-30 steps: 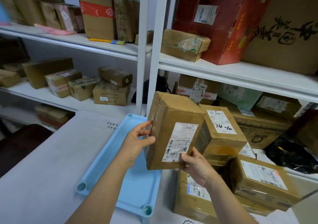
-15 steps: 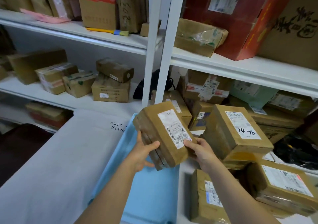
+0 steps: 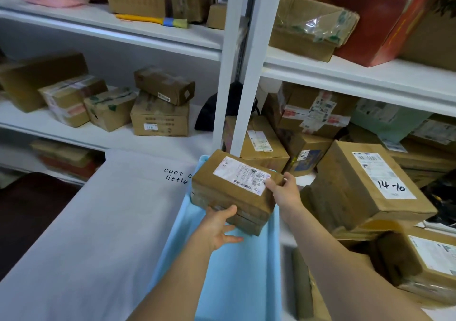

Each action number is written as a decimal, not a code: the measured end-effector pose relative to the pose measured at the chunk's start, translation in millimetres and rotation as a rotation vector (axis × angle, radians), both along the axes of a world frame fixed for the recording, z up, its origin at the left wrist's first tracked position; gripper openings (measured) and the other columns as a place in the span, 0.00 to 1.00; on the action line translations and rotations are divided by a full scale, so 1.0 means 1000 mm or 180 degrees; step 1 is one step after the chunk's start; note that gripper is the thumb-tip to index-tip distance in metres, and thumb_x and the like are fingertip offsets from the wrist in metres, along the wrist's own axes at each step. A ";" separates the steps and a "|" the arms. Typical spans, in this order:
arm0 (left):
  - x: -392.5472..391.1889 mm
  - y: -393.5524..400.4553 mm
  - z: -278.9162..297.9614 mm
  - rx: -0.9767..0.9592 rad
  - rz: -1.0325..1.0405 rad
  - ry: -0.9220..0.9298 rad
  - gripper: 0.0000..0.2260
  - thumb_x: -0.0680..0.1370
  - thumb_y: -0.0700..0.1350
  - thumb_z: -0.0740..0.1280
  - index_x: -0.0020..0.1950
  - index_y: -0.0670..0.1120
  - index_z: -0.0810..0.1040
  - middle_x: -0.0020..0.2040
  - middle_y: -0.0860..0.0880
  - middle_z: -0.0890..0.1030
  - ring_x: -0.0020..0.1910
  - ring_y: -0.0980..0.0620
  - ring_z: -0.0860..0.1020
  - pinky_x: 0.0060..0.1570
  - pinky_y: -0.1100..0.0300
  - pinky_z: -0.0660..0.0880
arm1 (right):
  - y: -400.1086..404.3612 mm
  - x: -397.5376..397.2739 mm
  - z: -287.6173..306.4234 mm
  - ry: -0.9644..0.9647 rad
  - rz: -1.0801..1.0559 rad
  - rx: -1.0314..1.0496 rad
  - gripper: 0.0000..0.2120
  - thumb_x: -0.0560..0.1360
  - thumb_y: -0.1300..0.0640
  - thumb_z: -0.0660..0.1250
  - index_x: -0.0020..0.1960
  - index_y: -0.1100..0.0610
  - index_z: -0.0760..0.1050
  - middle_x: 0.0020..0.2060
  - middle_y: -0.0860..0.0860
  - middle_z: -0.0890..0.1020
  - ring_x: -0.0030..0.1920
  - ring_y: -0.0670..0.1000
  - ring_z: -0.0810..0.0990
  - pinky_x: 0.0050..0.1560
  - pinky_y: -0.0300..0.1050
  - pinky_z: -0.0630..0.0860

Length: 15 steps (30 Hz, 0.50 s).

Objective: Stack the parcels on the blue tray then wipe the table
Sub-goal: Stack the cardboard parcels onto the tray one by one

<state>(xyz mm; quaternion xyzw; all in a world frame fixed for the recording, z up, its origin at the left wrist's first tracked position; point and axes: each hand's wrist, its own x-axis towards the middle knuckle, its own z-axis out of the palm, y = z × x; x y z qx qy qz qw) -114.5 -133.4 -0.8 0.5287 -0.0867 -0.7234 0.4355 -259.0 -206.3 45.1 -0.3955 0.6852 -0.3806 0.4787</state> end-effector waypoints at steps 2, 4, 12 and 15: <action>0.007 -0.006 -0.003 0.0059 -0.0031 -0.0483 0.19 0.76 0.38 0.68 0.64 0.47 0.66 0.61 0.44 0.69 0.63 0.38 0.70 0.44 0.41 0.76 | -0.004 0.001 -0.004 -0.0072 -0.0129 -0.0041 0.29 0.79 0.56 0.63 0.76 0.55 0.55 0.71 0.53 0.68 0.69 0.56 0.69 0.70 0.53 0.65; 0.019 -0.012 -0.010 0.0009 0.0369 -0.1520 0.21 0.71 0.37 0.70 0.62 0.40 0.70 0.57 0.38 0.75 0.50 0.36 0.76 0.37 0.44 0.77 | -0.004 0.000 -0.010 -0.0256 -0.0339 0.0021 0.26 0.80 0.51 0.59 0.75 0.54 0.57 0.70 0.52 0.68 0.69 0.56 0.69 0.71 0.54 0.65; 0.053 -0.036 -0.016 -0.0322 0.0460 -0.3542 0.20 0.75 0.33 0.57 0.66 0.42 0.73 0.62 0.39 0.74 0.60 0.39 0.73 0.54 0.52 0.70 | 0.039 0.023 -0.046 -0.0468 -0.1204 0.0563 0.34 0.65 0.30 0.48 0.53 0.54 0.74 0.57 0.56 0.78 0.57 0.60 0.75 0.64 0.58 0.69; 0.051 -0.045 -0.021 -0.0456 0.0468 -0.3341 0.20 0.74 0.31 0.56 0.62 0.43 0.77 0.58 0.40 0.79 0.57 0.39 0.76 0.55 0.52 0.73 | 0.032 0.028 -0.048 -0.0784 -0.1127 0.0405 0.24 0.64 0.29 0.55 0.42 0.49 0.72 0.49 0.51 0.79 0.53 0.56 0.77 0.63 0.58 0.71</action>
